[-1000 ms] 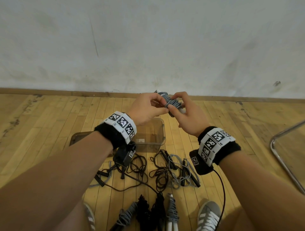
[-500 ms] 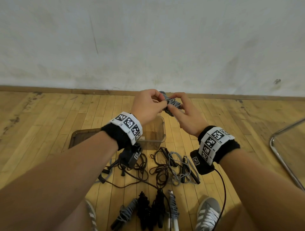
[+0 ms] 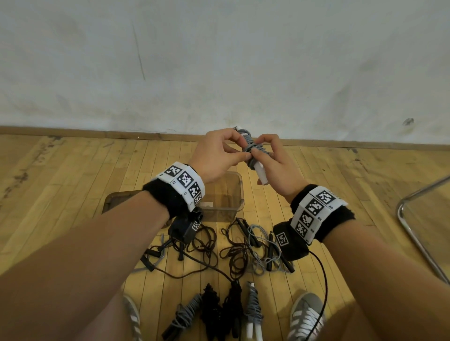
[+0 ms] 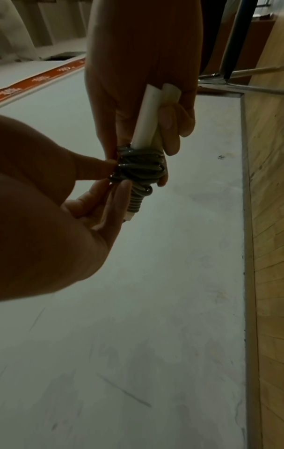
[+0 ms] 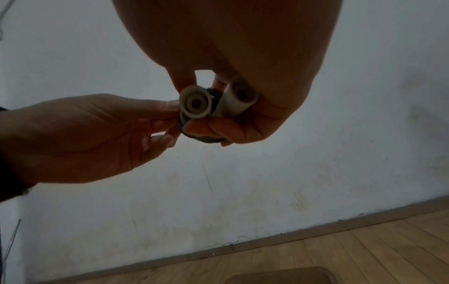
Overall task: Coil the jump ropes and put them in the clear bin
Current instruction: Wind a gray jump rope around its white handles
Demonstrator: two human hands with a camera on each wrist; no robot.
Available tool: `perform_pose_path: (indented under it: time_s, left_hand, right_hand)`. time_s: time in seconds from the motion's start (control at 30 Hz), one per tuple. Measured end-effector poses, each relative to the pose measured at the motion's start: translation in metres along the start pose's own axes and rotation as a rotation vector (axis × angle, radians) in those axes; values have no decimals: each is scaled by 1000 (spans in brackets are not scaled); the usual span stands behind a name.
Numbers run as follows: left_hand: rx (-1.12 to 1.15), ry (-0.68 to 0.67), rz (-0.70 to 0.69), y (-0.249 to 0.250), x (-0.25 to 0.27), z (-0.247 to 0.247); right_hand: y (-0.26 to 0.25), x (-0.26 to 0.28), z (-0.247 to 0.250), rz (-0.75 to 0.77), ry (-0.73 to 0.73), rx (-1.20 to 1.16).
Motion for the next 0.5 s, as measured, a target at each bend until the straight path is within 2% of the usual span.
perform_pose_path:
  time_s: [0.17, 0.5]
  left_hand:
    - [-36, 49, 11, -2, 4, -2]
    - [53, 172, -18, -2, 2, -6]
  right_hand:
    - [1, 6, -3, -7, -11, -57]
    - [-7, 14, -5, 36, 26, -68]
Point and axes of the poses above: each hand's wrist, its own x-axis away from the middle knuckle, its own z-axis out of the back of the hand, y = z × x, the point moved 4 cm from there along -x, towards the middle knuckle, and after that the axes turned 7 degrees about -x, right-handed, at the moved point
